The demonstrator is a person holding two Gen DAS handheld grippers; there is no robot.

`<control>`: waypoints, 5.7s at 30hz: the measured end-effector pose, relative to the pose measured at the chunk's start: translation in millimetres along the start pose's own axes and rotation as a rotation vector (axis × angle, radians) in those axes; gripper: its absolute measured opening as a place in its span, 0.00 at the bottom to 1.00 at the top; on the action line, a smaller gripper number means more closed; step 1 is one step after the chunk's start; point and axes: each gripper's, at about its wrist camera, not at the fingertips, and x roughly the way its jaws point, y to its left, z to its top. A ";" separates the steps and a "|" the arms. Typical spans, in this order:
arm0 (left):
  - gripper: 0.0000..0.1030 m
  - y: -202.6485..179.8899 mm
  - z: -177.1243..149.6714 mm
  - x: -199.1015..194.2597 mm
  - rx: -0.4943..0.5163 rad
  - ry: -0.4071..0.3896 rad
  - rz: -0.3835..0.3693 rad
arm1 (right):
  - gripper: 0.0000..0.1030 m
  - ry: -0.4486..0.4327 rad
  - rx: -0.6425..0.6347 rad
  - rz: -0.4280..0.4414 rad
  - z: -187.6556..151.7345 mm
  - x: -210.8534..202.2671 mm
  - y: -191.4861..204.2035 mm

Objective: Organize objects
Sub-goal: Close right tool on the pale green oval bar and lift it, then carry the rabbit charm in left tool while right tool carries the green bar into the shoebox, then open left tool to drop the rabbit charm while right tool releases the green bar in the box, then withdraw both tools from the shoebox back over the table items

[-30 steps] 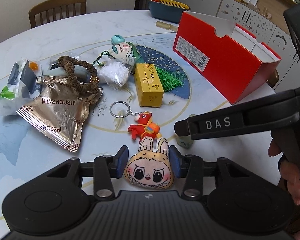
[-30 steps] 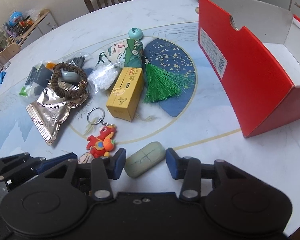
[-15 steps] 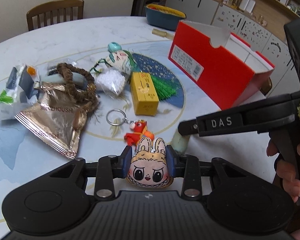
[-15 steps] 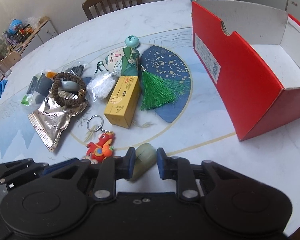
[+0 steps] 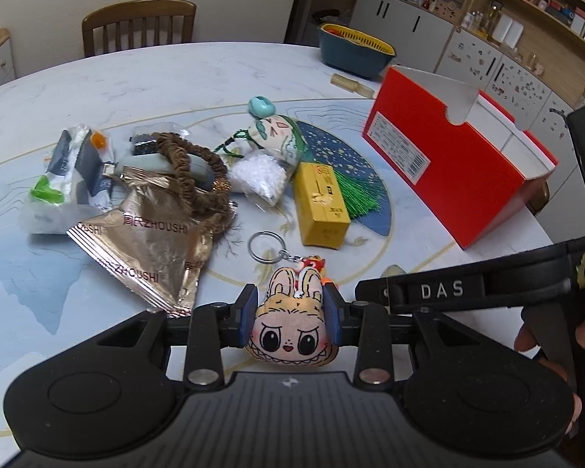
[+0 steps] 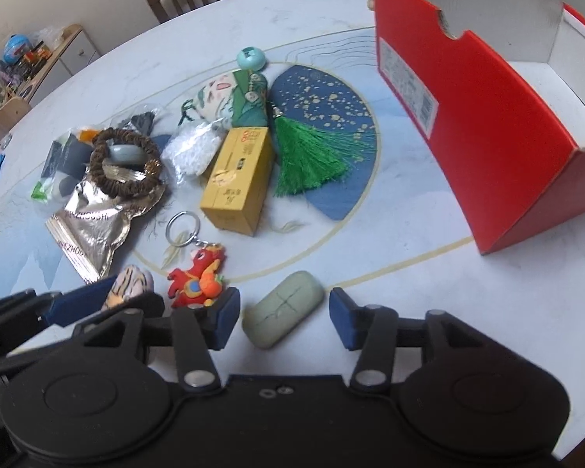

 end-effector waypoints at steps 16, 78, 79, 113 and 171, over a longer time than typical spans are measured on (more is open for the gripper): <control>0.33 -9.9 26.8 -9.7 -0.014 -0.023 -0.014 | 0.24 -0.095 -0.062 0.039 7.2 -44.8 -5.0; 0.34 -312.0 217.0 254.0 0.151 0.218 0.082 | 0.19 0.028 -0.297 0.077 148.7 -39.2 -291.0; 0.34 -312.0 216.7 257.0 0.151 0.224 0.084 | 0.19 0.027 -0.305 0.070 148.2 -37.7 -290.5; 0.56 -297.6 223.4 236.0 0.127 0.181 0.092 | 0.39 -0.011 -0.268 0.087 166.9 -50.6 -288.0; 0.79 -57.0 120.1 -56.6 0.023 -0.201 0.088 | 0.86 -0.351 -0.177 0.119 52.5 -138.5 -62.0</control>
